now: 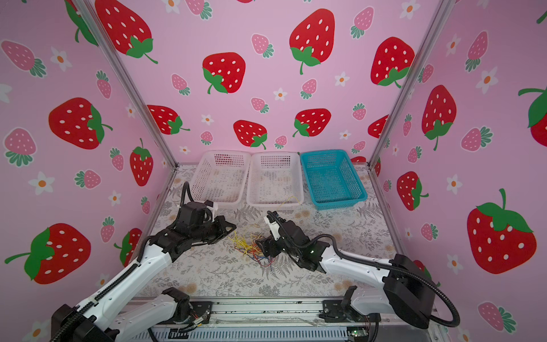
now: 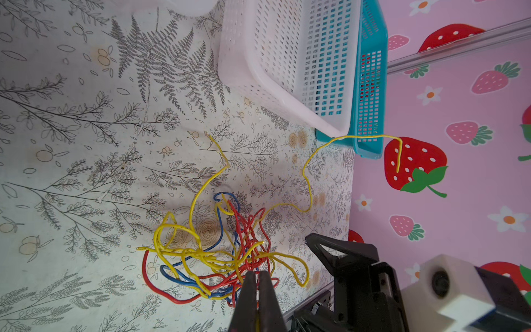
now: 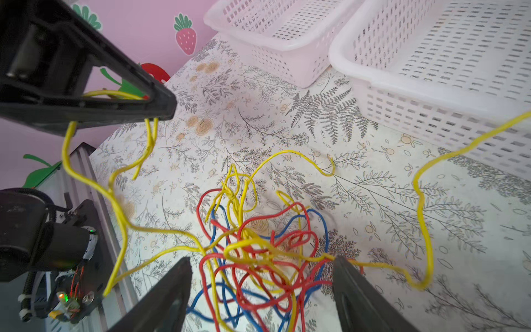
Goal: Untangle the cables
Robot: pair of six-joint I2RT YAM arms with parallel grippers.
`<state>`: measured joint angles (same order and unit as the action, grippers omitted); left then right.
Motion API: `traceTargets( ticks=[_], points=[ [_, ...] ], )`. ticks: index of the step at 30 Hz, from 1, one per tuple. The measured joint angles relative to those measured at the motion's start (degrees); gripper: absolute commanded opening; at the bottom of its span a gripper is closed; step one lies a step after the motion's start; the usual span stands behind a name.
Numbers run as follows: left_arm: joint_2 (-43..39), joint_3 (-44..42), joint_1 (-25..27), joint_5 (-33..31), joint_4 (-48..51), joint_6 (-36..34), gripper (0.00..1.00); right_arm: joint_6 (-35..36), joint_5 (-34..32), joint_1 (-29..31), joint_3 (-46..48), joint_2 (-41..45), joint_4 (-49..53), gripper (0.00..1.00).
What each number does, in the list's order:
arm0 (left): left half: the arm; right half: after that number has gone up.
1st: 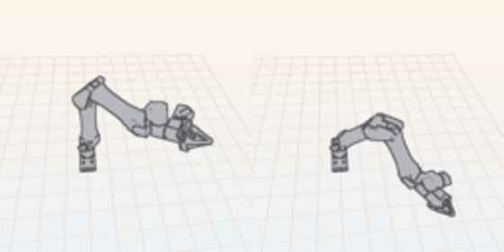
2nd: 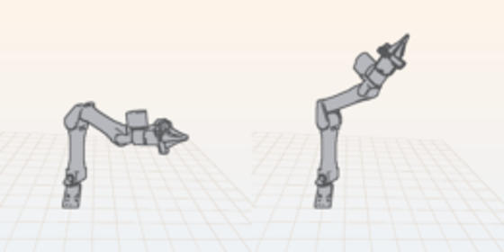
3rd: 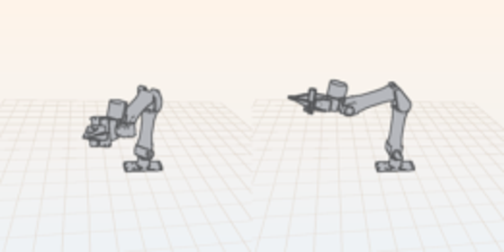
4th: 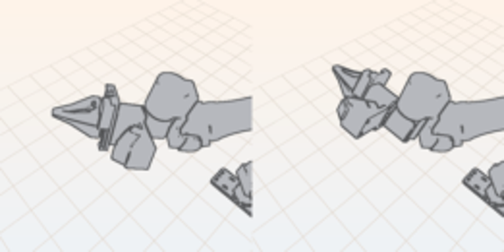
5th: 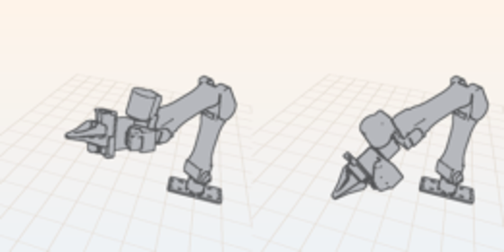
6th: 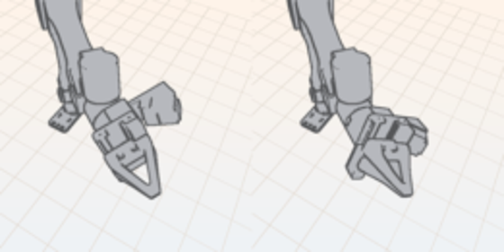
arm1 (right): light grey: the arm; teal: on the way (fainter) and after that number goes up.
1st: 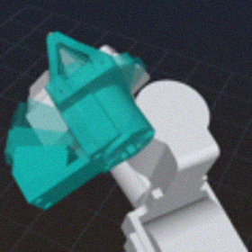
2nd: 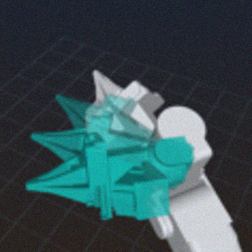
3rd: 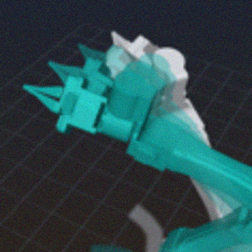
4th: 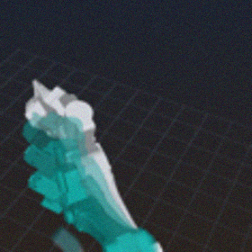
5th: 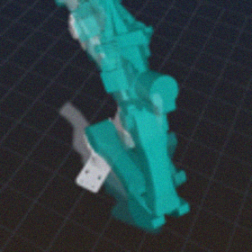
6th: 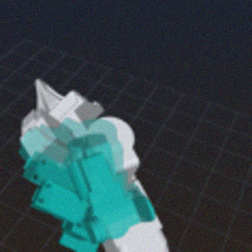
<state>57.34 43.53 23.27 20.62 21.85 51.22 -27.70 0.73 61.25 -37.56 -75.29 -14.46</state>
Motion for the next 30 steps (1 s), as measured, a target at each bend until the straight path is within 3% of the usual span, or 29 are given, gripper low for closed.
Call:
traceTargets(
  ticks=[4,8,12,20,30],
  points=[
    [-1.11,-0.46,0.04,0.0,-0.37,0.09,0.0,-1.2,-2.1,0.04,0.02,-3.69,-3.58,0.53],
    [-2.25,-1.14,0.11,-0.02,-0.7,0.24,0.0,-2.14,-3.93,0.15,0.52,-4.63,-6.36,0.21],
    [-2.99,-2.1,0.11,0.0,-1.05,0.44,0.0,-2.89,-6.25,0.13,1.36,-4.24,-7.65,0.01],
    [-5.07,-3.67,-0.35,-0.52,1.03,-1.01,0.0,-2.03,-11.3,-1.53,3.06,4.5,-4.52,0.0],
    [-6.69,-7.39,-7.67,1.14,2.91,-3.87,0.0,-1.36,-10.47,-14.86,6.12,21.79,5.81,0.0]
  ],
)
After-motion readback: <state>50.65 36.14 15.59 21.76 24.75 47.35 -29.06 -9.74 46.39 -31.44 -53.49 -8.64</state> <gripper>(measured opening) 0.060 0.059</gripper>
